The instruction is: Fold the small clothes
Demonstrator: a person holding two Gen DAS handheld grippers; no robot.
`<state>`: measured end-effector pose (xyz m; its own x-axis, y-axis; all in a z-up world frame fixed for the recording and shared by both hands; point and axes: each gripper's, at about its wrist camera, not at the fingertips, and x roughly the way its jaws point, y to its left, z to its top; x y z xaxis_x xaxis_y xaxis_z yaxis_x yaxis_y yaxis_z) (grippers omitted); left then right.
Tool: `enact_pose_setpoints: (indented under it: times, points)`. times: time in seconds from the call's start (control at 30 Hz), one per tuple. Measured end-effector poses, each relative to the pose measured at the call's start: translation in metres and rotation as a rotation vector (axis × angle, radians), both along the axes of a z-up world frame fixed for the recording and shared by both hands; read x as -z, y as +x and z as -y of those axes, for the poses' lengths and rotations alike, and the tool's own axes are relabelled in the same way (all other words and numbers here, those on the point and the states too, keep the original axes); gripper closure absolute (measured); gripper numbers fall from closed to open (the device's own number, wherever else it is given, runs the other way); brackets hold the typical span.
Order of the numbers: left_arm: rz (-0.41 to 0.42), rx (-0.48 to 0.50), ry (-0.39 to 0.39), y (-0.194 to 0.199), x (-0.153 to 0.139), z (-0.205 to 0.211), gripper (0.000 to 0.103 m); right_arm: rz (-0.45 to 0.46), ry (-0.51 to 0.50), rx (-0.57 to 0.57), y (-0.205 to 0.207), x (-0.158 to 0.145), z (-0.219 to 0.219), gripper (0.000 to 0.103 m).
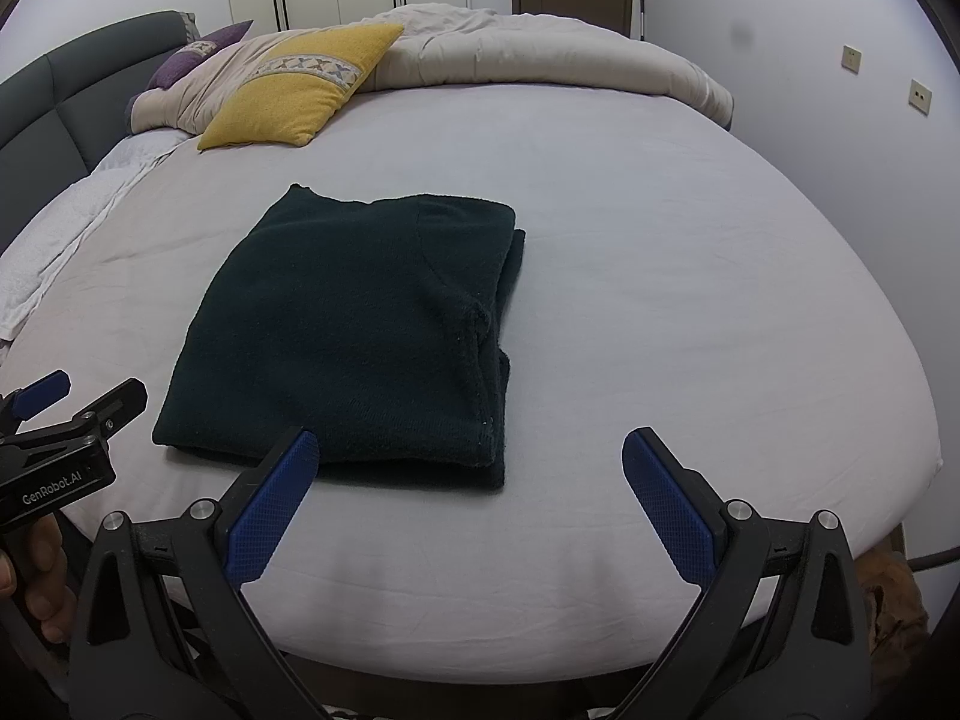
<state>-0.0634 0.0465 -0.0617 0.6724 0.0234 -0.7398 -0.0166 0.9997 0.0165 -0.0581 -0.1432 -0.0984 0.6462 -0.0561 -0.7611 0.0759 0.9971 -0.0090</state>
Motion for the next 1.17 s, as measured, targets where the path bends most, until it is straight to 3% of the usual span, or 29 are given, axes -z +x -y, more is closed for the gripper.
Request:
enact_pose_setpoints:
  times: [1.17]
  points:
    - [-0.005, 0.005, 0.005, 0.0033, 0.0044, 0.0019, 0.0, -0.008, 0.017, -0.003, -0.0054, 0.0016, -0.0061, 0.0]
